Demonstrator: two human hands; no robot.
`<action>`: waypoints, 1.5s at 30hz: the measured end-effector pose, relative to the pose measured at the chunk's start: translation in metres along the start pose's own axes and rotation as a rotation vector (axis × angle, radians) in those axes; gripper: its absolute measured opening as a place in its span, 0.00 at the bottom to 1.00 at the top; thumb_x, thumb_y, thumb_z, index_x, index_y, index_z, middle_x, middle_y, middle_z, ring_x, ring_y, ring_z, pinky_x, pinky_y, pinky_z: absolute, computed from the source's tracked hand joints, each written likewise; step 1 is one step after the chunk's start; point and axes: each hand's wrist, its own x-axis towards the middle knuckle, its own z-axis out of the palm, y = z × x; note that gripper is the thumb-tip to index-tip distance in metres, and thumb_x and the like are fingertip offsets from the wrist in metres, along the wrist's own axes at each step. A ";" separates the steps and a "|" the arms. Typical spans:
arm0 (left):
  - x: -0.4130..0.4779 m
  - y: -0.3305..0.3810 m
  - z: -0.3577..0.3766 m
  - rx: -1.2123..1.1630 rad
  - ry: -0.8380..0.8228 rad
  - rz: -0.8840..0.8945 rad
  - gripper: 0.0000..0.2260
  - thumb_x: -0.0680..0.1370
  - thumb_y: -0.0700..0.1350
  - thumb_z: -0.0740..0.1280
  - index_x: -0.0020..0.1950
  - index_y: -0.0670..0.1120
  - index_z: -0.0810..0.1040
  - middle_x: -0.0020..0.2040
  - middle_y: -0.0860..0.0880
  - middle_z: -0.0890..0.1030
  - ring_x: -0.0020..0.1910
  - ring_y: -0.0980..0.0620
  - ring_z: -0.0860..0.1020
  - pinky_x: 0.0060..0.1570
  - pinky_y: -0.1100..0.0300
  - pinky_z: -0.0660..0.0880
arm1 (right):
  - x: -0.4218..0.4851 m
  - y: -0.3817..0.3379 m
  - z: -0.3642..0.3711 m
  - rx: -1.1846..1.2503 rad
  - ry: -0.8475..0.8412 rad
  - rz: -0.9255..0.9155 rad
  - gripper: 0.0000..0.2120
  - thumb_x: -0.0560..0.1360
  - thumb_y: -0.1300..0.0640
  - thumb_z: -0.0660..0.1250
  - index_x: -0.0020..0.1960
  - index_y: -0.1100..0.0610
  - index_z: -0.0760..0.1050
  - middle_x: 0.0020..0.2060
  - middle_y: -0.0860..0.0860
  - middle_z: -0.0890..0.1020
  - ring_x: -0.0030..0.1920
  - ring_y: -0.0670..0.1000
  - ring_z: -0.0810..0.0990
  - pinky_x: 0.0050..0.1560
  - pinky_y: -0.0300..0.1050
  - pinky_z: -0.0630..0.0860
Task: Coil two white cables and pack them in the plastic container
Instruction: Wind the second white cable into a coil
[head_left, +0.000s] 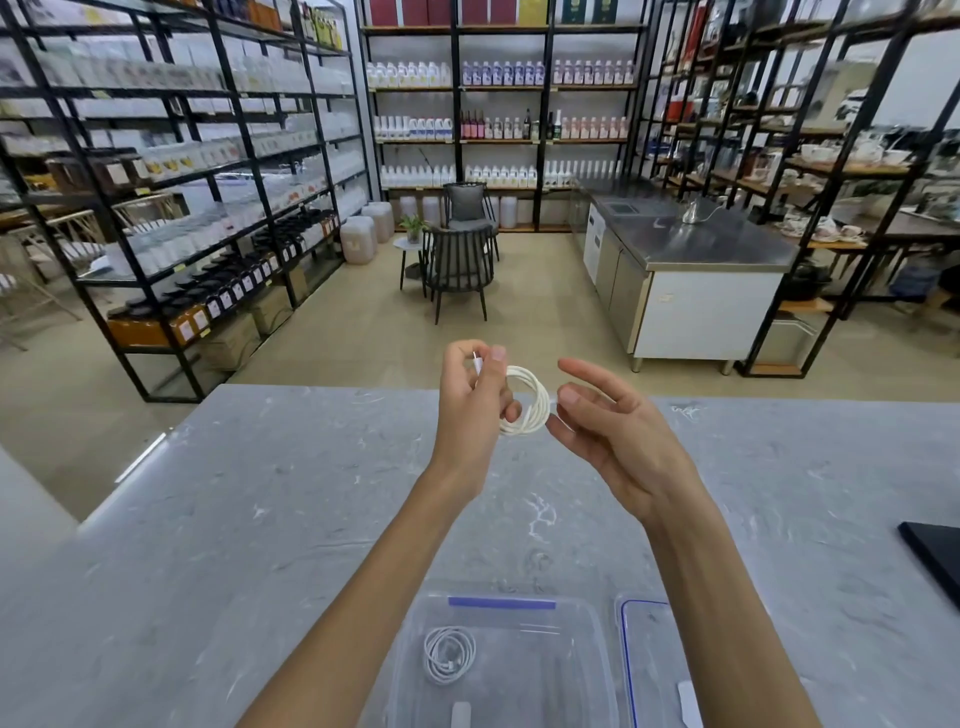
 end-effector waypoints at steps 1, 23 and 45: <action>0.000 0.000 0.000 -0.015 0.013 -0.006 0.04 0.83 0.44 0.61 0.52 0.45 0.68 0.28 0.56 0.65 0.25 0.57 0.64 0.27 0.64 0.68 | -0.001 0.000 -0.001 0.024 -0.021 0.012 0.18 0.69 0.64 0.72 0.58 0.55 0.82 0.39 0.51 0.82 0.43 0.49 0.83 0.52 0.45 0.81; -0.010 -0.014 0.003 0.041 -0.079 -0.085 0.07 0.84 0.50 0.56 0.50 0.49 0.68 0.28 0.56 0.67 0.29 0.57 0.68 0.36 0.62 0.68 | 0.010 0.008 -0.007 -0.018 0.150 -0.190 0.13 0.75 0.55 0.69 0.59 0.54 0.80 0.50 0.53 0.85 0.50 0.49 0.85 0.51 0.39 0.81; -0.022 -0.048 -0.043 0.292 -0.101 -0.242 0.11 0.84 0.54 0.56 0.63 0.54 0.71 0.49 0.50 0.82 0.47 0.57 0.81 0.47 0.65 0.77 | -0.017 0.066 0.005 -0.308 0.273 -0.094 0.09 0.74 0.67 0.71 0.52 0.58 0.83 0.42 0.56 0.87 0.42 0.51 0.86 0.42 0.38 0.82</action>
